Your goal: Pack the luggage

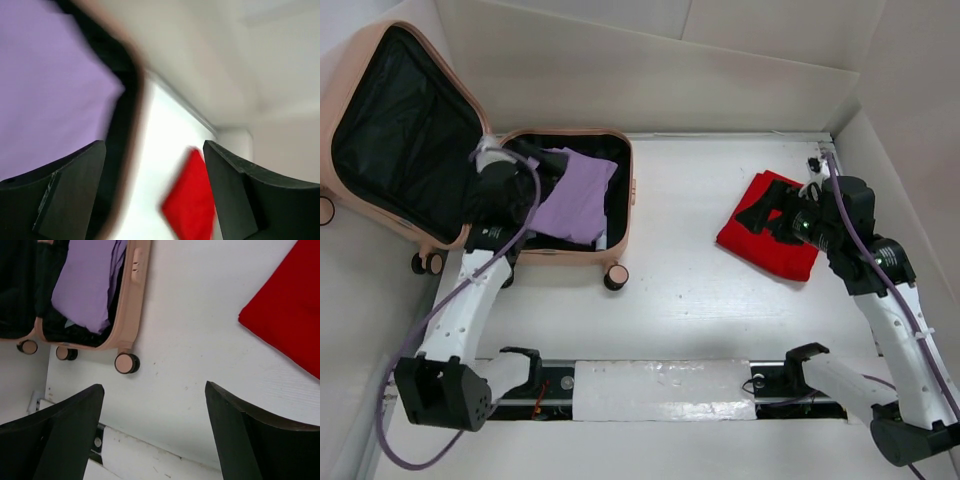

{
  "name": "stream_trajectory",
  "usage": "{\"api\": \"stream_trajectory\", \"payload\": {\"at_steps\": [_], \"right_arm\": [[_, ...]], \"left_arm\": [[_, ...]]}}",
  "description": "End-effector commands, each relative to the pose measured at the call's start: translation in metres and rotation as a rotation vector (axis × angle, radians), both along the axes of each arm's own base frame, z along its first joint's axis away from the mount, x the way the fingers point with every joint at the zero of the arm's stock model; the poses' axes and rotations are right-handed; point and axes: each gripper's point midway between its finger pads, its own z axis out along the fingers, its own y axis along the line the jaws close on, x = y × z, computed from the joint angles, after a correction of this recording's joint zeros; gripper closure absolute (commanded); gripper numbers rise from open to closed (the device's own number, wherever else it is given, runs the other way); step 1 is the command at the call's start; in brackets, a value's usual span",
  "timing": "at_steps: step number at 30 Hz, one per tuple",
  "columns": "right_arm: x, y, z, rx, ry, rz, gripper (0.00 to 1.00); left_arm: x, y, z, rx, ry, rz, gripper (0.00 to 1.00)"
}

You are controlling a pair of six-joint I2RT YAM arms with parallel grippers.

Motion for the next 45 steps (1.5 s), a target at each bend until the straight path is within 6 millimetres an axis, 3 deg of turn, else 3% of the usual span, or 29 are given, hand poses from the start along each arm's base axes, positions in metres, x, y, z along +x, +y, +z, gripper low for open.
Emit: {"api": "stream_trajectory", "payload": {"at_steps": [1,2,3,5,6,7,8,9,10,12,14,16,19,20,22,23,25,27,29,30,31,32,34,36,37,39,41,42,45], "right_arm": [[0.021,-0.033,-0.014,-0.086,0.011,-0.172,0.1],[0.025,-0.042,-0.025,-0.108,0.046,-0.21,0.09],[0.035,-0.049,-0.036,-0.128,0.085,-0.243,0.07],[0.048,-0.078,-0.058,-0.157,0.143,-0.351,0.07],[0.054,-0.089,-0.069,-0.167,0.168,-0.392,0.07],[0.059,-0.099,-0.069,-0.152,0.161,-0.433,0.07],[0.063,-0.118,-0.072,-0.131,0.183,-0.503,0.07],[0.063,-0.125,-0.072,-0.12,0.187,-0.534,0.07],[0.062,-0.128,-0.068,-0.088,0.18,-0.556,0.07],[0.058,-0.135,-0.058,-0.045,0.159,-0.588,0.07],[0.047,-0.135,-0.041,-0.016,0.124,-0.61,0.07],[0.041,-0.136,-0.016,-0.001,0.075,-0.624,0.07],[0.031,-0.117,0.011,0.062,0.038,-0.54,0.07],[0.028,-0.111,0.014,0.078,0.032,-0.509,0.07],[0.018,-0.095,0.026,0.147,0.022,-0.448,0.07],[0.016,-0.092,0.031,0.157,0.003,-0.429,0.07],[0.01,-0.082,0.033,0.172,0.0,-0.396,0.07],[0.003,-0.079,0.039,0.175,-0.027,-0.384,0.07],[0.0,-0.079,0.034,0.166,-0.018,-0.381,0.07],[-0.004,-0.077,0.033,0.171,-0.019,-0.37,0.07],[-0.007,-0.073,0.031,0.175,-0.017,-0.351,0.07],[-0.007,-0.071,0.033,0.173,-0.028,-0.335,0.07],[-0.011,-0.063,0.027,0.187,-0.007,-0.292,0.07],[-0.014,-0.057,0.028,0.196,-0.014,-0.262,0.07],[-0.014,-0.055,0.023,0.187,-0.005,-0.249,0.07],[-0.013,-0.053,0.02,0.187,-0.001,-0.24,0.07],[-0.013,-0.049,0.016,0.182,-0.001,-0.215,0.07],[-0.01,-0.049,0.011,0.18,0.018,-0.217,0.07],[-0.008,-0.042,0.004,0.169,0.036,-0.174,0.07]], "left_arm": [[-0.007,-0.067,0.061,0.137,-0.115,-0.164,0.23],[-0.009,-0.091,0.062,0.17,-0.108,-0.201,0.23],[-0.021,-0.153,0.058,0.226,-0.098,-0.339,0.23],[-0.03,-0.205,0.048,0.275,-0.076,-0.42,0.19],[-0.043,-0.254,0.02,0.306,-0.03,-0.527,0.19],[-0.05,-0.281,0.023,0.294,-0.044,-0.591,0.19],[-0.056,-0.301,0.015,0.257,-0.023,-0.635,0.19],[-0.071,-0.327,0.003,0.238,-0.006,-0.697,0.19],[-0.07,-0.351,-0.012,0.207,0.003,-0.742,0.19],[-0.082,-0.378,-0.028,0.112,0.06,-0.797,0.19],[-0.084,-0.4,-0.058,0.051,0.12,-0.831,0.19],[-0.085,-0.413,-0.091,-0.026,0.217,-0.823,0.19],[-0.086,-0.425,-0.115,-0.094,0.268,-0.799,0.2],[-0.09,-0.432,-0.136,-0.102,0.314,-0.8,0.2],[-0.083,-0.445,-0.139,-0.125,0.322,-0.8,0.2],[-0.081,-0.448,-0.166,-0.099,0.364,-0.792,0.21],[-0.073,-0.46,-0.174,-0.115,0.385,-0.779,0.25],[-0.07,-0.467,-0.204,-0.102,0.435,-0.774,0.32],[-0.065,-0.475,-0.207,-0.114,0.446,-0.766,0.47],[-0.064,-0.476,-0.219,-0.105,0.46,-0.762,0.74],[-0.056,-0.474,-0.214,-0.114,0.465,-0.744,0.84],[-0.049,-0.466,-0.223,-0.096,0.479,-0.712,0.92],[-0.028,-0.449,-0.215,-0.118,0.465,-0.66,1.0],[-0.02,-0.423,-0.224,-0.102,0.476,-0.603,1.0],[-0.008,-0.41,-0.21,-0.102,0.442,-0.582,1.0],[-0.004,-0.386,-0.215,-0.059,0.449,-0.54,1.0],[0.008,-0.366,-0.201,-0.038,0.419,-0.508,1.0],[0.009,-0.355,-0.205,-0.02,0.424,-0.491,1.0],[0.016,-0.346,-0.198,0.004,0.404,-0.541,0.79]]}}
